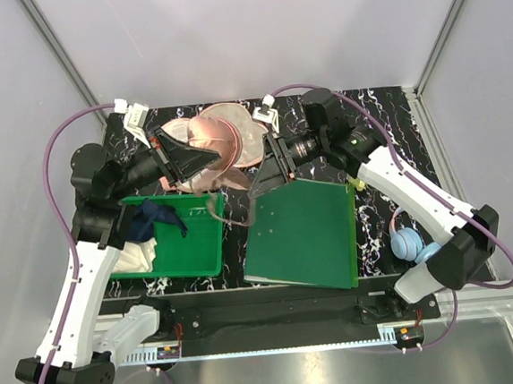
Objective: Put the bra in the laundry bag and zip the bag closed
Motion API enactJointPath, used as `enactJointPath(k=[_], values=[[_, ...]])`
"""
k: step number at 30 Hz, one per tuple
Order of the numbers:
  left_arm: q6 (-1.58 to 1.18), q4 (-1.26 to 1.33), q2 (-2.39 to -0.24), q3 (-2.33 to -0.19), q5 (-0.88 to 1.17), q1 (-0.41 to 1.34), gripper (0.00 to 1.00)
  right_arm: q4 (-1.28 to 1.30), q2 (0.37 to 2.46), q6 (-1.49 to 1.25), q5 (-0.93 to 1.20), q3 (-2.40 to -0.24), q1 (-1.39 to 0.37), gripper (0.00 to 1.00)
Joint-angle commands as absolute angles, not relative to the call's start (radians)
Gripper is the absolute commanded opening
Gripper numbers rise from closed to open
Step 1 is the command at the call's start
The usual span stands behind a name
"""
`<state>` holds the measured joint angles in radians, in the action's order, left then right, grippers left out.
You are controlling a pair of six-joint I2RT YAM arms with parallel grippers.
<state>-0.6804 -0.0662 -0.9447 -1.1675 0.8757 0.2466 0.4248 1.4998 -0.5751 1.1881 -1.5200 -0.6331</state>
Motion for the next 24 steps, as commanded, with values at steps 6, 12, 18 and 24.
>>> enactJointPath(k=[6,12,18,24], values=[[-0.814,0.141,-0.968,-1.138,1.041,0.242,0.00,0.555,1.472,-0.480,0.904,-1.667,-0.595,0.95],[-0.937,0.274,-0.989,-1.105,1.101,0.244,0.00,0.568,1.531,-0.422,0.943,-1.755,-0.592,1.00],[-1.020,0.390,-1.031,-1.080,1.143,0.288,0.00,0.499,1.591,-0.514,1.019,-1.819,-0.597,0.99],[-0.834,0.176,-1.049,-1.115,1.068,0.299,0.14,0.360,1.605,-0.762,1.035,-1.801,-0.603,0.50]])
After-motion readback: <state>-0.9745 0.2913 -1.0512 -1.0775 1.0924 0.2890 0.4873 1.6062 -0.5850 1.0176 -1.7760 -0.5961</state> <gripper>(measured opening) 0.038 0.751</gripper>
